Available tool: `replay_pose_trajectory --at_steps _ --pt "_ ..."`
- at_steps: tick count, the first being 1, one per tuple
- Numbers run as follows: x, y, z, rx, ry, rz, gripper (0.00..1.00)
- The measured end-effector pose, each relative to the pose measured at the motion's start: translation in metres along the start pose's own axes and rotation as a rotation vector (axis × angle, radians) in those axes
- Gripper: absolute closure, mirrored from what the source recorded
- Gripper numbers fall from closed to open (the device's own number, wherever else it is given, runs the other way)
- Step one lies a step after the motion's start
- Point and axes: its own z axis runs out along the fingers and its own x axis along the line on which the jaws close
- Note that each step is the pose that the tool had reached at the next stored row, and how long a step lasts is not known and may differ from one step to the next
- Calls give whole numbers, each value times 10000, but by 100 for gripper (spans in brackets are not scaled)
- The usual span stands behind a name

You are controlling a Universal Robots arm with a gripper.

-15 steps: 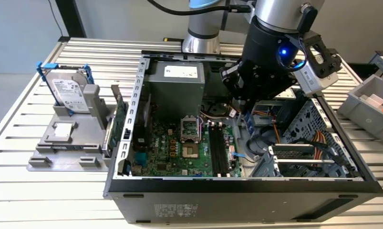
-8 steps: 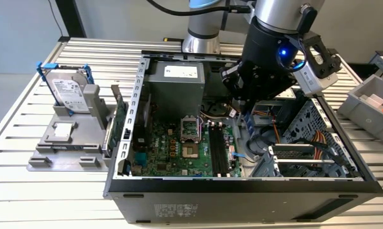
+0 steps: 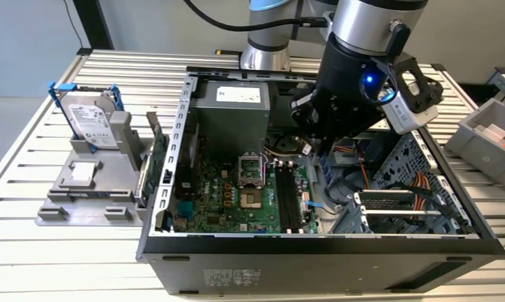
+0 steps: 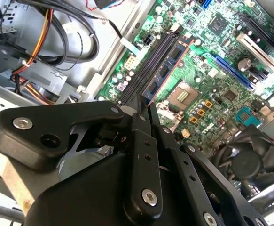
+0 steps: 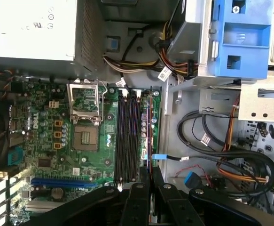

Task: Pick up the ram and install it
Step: 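Insert the ram into the slot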

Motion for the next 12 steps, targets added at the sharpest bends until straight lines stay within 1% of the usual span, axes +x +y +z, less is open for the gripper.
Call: replay_pose_trajectory --at_steps 2,5,7,12 --pt "0 1 22 5 3 0 100" --pt "0 0 22 29 8 1 100" --pt "0 0 33 27 6 19 100" --pt "45 2 117 35 8 257 100"
